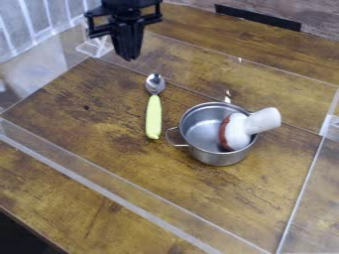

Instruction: Move the green spoon to the left

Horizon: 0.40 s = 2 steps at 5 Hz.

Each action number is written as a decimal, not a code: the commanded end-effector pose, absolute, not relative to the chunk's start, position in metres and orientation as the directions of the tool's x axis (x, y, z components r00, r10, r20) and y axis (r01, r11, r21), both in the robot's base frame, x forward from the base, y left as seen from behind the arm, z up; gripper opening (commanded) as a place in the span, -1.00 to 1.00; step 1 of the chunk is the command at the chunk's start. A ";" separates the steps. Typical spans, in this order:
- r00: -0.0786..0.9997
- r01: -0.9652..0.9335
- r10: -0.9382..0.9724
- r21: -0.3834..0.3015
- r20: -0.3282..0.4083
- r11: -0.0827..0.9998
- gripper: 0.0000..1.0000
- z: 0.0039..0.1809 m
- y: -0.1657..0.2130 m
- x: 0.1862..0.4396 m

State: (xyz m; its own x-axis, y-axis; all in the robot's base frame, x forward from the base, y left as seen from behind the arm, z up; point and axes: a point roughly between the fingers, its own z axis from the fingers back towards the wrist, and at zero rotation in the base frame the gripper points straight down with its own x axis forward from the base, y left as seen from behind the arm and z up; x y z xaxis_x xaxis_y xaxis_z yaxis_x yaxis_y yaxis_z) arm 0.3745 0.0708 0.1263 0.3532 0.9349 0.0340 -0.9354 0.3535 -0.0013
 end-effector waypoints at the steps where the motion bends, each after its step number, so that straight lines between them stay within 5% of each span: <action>1: 0.370 -0.921 0.925 -0.095 0.092 0.378 -1.00 0.161 0.075 0.369; 2: 0.397 -0.910 0.914 -0.092 0.086 0.404 -1.00 0.151 0.071 0.364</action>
